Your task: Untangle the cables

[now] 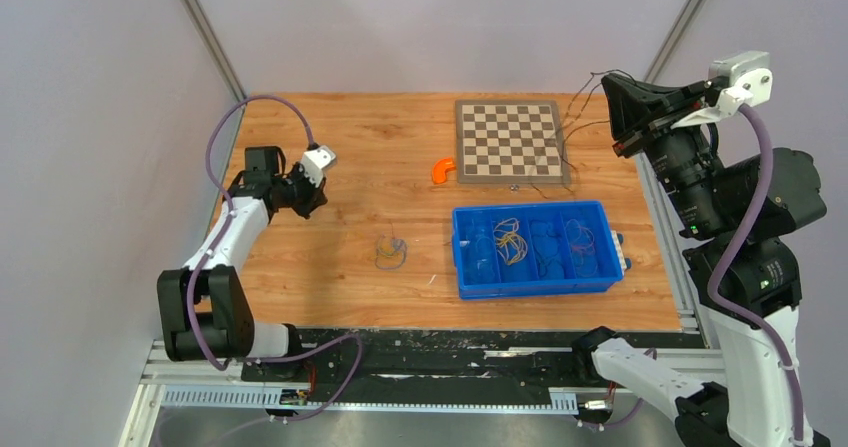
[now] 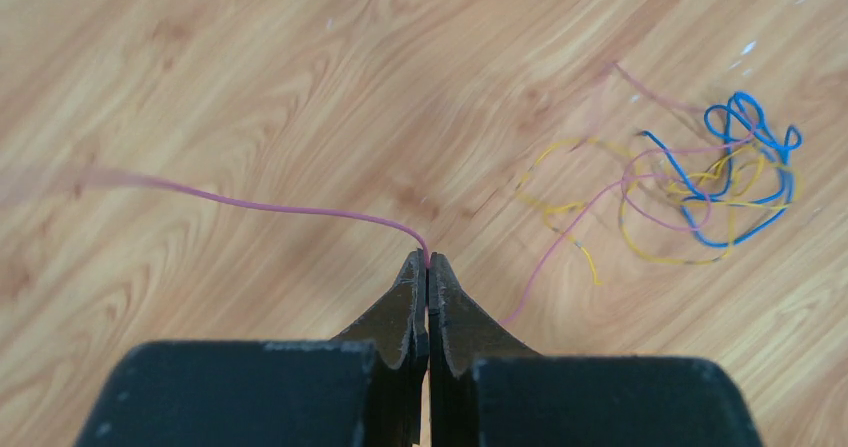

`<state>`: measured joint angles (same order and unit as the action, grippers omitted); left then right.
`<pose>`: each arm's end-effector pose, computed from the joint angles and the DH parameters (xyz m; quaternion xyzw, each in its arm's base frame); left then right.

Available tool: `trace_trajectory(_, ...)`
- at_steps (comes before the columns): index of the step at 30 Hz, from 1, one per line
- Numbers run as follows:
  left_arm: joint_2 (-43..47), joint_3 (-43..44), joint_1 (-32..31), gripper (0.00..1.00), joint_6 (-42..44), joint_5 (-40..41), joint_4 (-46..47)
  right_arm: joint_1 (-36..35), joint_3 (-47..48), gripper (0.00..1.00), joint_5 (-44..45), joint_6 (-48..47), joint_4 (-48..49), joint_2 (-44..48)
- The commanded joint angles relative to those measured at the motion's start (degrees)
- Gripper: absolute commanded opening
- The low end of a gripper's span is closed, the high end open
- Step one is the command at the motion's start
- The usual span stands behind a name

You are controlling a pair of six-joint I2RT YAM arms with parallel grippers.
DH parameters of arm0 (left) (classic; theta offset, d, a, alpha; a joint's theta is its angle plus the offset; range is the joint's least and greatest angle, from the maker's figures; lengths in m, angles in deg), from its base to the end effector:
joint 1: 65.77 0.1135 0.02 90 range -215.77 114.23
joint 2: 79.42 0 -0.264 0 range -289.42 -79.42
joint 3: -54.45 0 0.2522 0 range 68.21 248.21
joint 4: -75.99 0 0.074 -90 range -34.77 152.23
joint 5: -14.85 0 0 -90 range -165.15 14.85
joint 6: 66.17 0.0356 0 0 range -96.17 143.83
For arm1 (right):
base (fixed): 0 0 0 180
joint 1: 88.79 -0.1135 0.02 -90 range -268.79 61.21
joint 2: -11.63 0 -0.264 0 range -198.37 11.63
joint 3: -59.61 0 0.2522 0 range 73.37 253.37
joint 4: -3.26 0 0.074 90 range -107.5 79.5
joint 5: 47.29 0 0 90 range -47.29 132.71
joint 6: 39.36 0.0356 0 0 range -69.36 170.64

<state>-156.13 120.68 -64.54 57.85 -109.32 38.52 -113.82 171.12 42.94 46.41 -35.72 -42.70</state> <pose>0.2770 -0.0141 0.2477 0.3530 0.8262 -0.1575 0.4099 0.0969 0.0451 0.5741 -0.1465 0.5678 0.1451 0.7969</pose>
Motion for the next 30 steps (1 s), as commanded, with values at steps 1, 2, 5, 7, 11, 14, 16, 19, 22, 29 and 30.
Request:
trace_trajectory(1, -2.8, 2.2, 4.1, 0.00, 5.8, 1.5, -3.7, 0.4, -1.0, 0.00, 5.7, -2.6, -5.7, 1.9)
trace_trajectory(2, -3.2, 2.2, 5.0, 0.00, 6.0, 1.4, -3.5, 0.6, -1.5, 0.00, 5.6, -2.8, -6.4, 2.2)
trace_trajectory(5, -3.8, 3.0, 5.4, 0.19, 5.5, 0.9, -4.1, 1.6, -5.2, 0.00, 5.2, -2.6, -8.7, 4.2)
trace_trajectory(7, -3.7, 4.0, 5.4, 0.56, 3.9, -0.6, -5.1, 2.8, -9.0, 0.00, 4.8, -2.0, -10.4, 6.3)
trace_trajectory(11, -1.4, 3.6, 5.4, 0.98, -0.5, -2.5, -3.9, 5.4, -15.7, 0.00, 2.6, 0.1, -11.3, 10.3)
trace_trajectory(14, 1.0, 3.2, 5.4, 1.00, -2.6, -3.4, -3.4, 6.4, -20.5, 0.00, 1.2, 0.9, -11.3, 12.7)
trace_trajectory(16, 2.3, 3.4, 5.4, 1.00, -3.4, -4.0, -3.6, 6.4, -23.5, 0.00, 0.7, 1.2, -11.2, 13.8)
trace_trajectory(19, 4.0, 3.1, 5.4, 1.00, -4.0, -4.7, -3.9, 6.5, -25.8, 0.00, 0.7, 1.7, -11.2, 14.7)
trace_trajectory(22, 5.7, 2.7, 5.5, 1.00, -4.5, -5.7, -4.0, 6.6, -26.9, 0.00, 0.7, 1.6, -11.2, 15.0)
trace_trajectory(29, 6.2, 3.7, 5.4, 1.00, -5.8, -6.3, -4.2, 6.6, -32.8, 0.00, 3.2, -1.7, -10.1, 15.5)
trace_trajectory(30, 6.1, 4.0, 5.4, 1.00, -6.1, -6.5, -4.2, 6.6, -34.4, 0.00, 3.5, -2.6, -9.4, 15.7)
